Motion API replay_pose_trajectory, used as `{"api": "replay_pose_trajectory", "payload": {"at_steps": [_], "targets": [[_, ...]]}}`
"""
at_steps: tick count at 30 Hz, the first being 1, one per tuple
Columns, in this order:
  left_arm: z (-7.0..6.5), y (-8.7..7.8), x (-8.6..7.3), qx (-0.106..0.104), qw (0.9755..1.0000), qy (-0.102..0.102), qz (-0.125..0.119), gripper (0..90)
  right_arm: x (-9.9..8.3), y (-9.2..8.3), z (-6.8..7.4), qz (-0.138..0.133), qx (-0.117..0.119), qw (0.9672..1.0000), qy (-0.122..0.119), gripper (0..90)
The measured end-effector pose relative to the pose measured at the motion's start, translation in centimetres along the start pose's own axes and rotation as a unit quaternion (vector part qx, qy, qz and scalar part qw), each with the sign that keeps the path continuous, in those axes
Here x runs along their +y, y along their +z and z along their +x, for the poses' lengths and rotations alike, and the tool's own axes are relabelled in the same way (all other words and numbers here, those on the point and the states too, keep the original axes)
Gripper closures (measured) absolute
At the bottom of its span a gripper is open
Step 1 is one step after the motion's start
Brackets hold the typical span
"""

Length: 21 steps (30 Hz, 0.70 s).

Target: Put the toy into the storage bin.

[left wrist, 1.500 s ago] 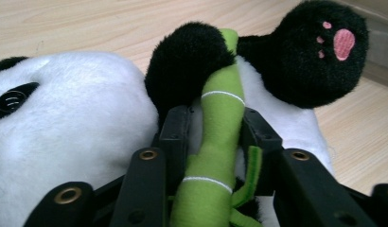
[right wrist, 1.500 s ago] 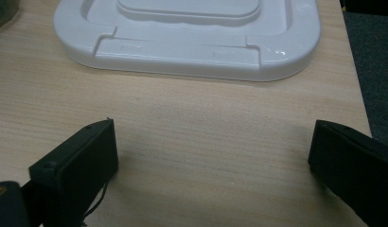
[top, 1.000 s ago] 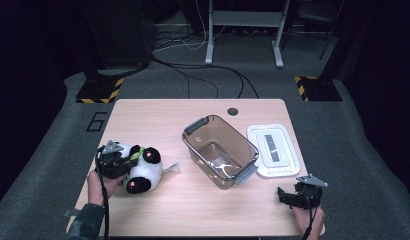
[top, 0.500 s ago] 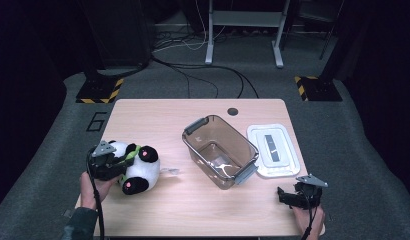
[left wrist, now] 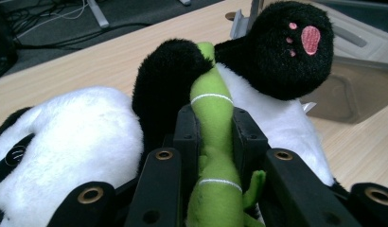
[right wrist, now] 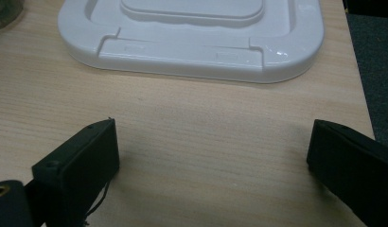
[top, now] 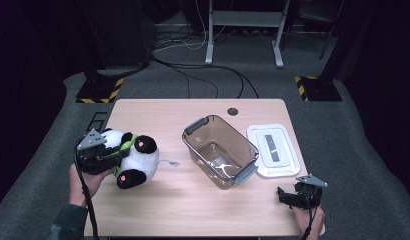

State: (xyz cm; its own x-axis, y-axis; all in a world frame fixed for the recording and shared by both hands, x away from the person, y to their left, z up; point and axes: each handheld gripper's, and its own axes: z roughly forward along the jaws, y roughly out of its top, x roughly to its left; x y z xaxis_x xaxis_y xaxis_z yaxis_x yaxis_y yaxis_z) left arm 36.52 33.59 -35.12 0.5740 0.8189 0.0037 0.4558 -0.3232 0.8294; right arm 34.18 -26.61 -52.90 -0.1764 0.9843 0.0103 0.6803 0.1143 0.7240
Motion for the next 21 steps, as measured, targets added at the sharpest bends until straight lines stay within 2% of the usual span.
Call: {"api": "replay_pose_trajectory", "payload": {"at_steps": [8,13,21], "targets": [[-0.4,-0.4,2.1,-0.008,0.9998,0.012,-0.010,75.4,0.0,0.0,0.0,0.000,0.000,1.0000,0.000,2.5],[-1.0,-0.6,4.0,-0.015,0.9994,0.029,-0.014,75.4,0.0,0.0,0.0,0.000,0.000,1.0000,0.000,2.5],[-1.7,-0.6,6.0,-0.026,0.9984,0.044,-0.024,75.4,0.0,0.0,0.0,0.000,0.000,1.0000,0.001,2.5]]}}
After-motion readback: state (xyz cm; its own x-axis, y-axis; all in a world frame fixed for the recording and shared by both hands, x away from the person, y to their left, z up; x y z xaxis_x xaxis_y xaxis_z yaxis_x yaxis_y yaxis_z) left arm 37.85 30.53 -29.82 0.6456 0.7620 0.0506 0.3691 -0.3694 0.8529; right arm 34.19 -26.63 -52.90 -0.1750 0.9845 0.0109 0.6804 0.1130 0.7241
